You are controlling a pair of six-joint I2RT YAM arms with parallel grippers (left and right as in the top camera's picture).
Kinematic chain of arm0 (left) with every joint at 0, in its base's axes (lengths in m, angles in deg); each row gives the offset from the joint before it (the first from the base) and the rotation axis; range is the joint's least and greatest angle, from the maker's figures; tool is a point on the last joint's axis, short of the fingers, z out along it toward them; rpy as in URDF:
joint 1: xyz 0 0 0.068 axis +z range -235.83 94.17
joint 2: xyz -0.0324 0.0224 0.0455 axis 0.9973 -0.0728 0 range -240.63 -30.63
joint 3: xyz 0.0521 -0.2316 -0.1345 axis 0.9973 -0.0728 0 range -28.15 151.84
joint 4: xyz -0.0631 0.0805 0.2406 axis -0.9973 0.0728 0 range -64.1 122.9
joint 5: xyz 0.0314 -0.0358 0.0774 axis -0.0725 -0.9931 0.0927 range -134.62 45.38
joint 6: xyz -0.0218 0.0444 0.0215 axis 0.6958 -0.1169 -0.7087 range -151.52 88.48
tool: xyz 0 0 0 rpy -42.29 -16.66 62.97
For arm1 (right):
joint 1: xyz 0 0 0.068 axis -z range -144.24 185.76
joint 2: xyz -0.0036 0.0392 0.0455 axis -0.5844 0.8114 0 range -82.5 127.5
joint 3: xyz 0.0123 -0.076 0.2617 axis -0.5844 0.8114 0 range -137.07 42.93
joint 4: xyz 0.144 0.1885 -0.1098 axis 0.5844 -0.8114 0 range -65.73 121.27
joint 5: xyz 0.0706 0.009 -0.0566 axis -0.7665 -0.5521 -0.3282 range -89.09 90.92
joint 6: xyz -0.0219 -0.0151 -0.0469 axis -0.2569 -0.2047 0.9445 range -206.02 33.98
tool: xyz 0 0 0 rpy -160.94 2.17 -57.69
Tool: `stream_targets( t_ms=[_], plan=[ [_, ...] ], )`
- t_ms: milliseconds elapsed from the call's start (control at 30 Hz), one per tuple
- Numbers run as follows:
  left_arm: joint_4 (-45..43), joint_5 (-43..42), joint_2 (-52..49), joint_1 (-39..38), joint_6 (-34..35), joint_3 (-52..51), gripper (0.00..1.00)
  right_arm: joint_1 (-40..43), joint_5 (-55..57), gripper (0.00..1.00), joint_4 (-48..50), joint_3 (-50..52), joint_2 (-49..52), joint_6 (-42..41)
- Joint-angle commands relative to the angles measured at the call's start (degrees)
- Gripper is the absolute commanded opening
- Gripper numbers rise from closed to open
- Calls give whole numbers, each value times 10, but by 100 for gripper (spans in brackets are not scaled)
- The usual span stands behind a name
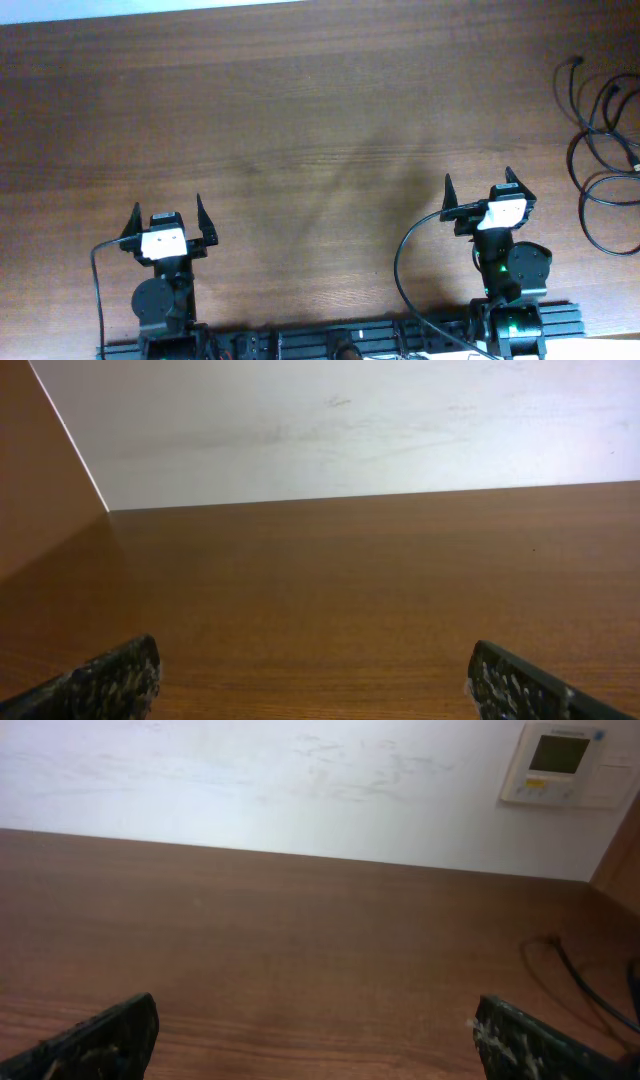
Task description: Untangle cables
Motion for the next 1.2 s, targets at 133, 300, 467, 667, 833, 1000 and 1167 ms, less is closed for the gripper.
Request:
stream_targets(
  t_ms=[133,300,467,667,833,1000,1167],
  plan=[
    [3,-6,4,2,-9,-1,99,2,3,99,-5,3,-5,-52],
    [3,-6,4,2,-9,-1,99,2,3,99,-5,3,-5,-52],
    [3,-6,4,2,-9,-1,99,2,3,99,-4,3,-5,-52],
    [3,-6,4,2,-9,-1,99,2,3,99,-4,3,-5,-52],
    [3,-6,4,2,-9,-1,99,2,3,99,-4,3,-5,-52],
    [3,-6,4,2,-9,-1,99,2,3,99,-4,3,-5,-52],
    [3,-6,4,2,-9,-1,99,2,3,99,-4,3,-5,-52]
  ],
)
